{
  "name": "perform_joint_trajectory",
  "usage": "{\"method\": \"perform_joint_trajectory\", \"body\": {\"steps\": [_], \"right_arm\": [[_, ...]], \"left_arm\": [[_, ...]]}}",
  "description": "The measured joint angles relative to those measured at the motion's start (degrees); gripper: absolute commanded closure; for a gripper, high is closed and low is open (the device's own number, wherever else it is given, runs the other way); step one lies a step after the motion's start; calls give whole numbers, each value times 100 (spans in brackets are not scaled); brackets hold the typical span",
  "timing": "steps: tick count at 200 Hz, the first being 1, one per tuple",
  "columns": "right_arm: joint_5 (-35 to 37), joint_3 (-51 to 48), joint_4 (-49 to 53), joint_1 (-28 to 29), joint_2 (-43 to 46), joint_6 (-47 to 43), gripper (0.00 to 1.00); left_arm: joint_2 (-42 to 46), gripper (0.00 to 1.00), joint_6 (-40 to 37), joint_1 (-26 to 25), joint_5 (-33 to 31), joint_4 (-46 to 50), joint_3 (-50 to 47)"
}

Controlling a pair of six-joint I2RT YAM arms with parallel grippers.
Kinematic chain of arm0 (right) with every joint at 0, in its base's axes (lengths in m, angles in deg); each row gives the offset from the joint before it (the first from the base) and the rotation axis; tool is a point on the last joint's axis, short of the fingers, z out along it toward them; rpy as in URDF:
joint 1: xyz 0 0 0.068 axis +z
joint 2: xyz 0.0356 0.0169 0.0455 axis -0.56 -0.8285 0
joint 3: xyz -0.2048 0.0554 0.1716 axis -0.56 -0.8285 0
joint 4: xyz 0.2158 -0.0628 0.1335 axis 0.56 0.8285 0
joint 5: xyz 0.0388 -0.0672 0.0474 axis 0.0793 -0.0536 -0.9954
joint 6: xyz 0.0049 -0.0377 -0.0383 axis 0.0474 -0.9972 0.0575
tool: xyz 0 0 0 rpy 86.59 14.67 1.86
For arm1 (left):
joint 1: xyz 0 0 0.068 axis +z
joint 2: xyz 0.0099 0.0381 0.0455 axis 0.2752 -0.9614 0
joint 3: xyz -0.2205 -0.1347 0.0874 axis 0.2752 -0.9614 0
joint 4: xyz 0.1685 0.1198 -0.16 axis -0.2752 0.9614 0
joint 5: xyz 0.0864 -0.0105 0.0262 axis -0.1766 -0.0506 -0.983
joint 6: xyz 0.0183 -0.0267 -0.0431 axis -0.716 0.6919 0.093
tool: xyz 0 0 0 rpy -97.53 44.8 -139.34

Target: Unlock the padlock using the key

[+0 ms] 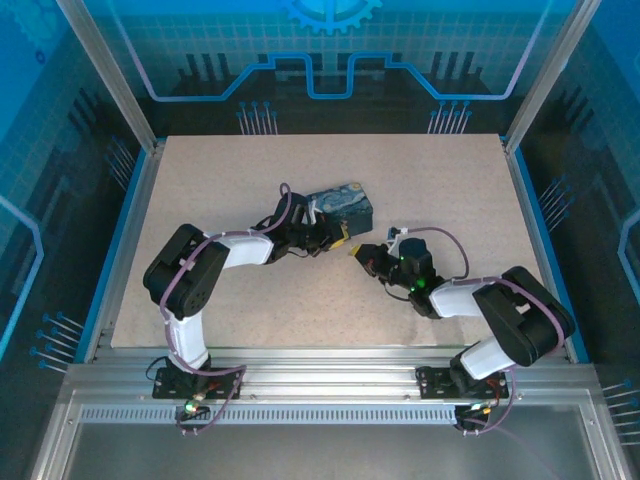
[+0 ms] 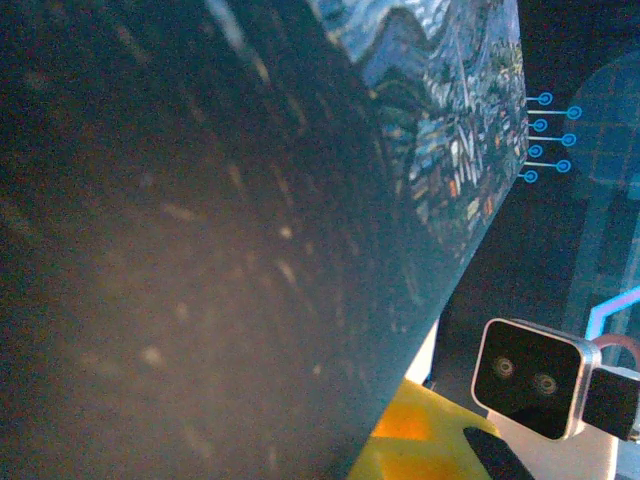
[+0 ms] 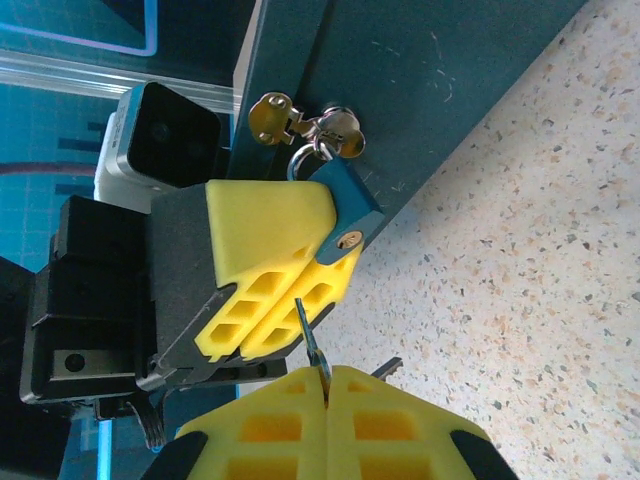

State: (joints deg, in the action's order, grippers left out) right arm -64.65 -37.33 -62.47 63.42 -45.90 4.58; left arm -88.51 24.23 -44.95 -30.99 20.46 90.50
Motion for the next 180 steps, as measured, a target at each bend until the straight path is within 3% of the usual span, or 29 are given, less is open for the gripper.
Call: {"method": "perform_joint_trajectory", "body": {"steps": [72, 180], "right_arm": [[66, -9, -697, 0, -772, 446, 100], [170, -11, -1093, 26, -800, 601, 100]], "left_arm": [[-2, 100, 11, 7, 44, -140, -76], [-13, 100, 157, 33, 111, -398, -181]]}}
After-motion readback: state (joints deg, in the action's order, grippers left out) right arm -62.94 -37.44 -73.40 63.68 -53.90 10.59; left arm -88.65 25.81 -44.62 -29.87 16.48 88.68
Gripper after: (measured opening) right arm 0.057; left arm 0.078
